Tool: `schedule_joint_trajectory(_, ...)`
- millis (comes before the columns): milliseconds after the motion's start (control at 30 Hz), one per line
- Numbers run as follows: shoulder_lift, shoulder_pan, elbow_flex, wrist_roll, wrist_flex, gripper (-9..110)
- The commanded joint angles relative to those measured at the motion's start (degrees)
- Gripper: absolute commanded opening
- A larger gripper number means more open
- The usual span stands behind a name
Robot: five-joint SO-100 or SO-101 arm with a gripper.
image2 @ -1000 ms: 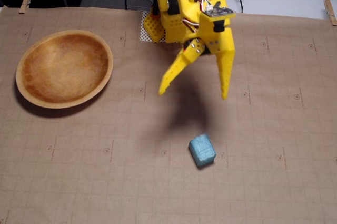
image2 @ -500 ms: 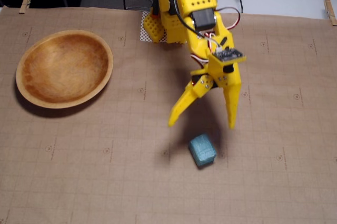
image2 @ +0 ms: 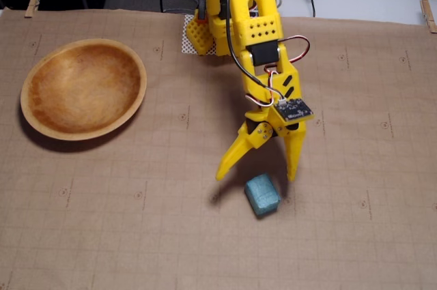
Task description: Grasp a blue block and put it in the bowl.
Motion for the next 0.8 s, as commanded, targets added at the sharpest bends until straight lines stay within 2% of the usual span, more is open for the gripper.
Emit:
schedule_joint_trajectory(0,-0.4,-0.2,-1.3,-0.4,-1.1,54)
schedule_joint_trajectory(567,-13.0,0.3,-7.9,-0.2,-1.6,54)
schedule_joint_trajectory(767,-16.2,0.3,-6.9,0.6,-9.8,54)
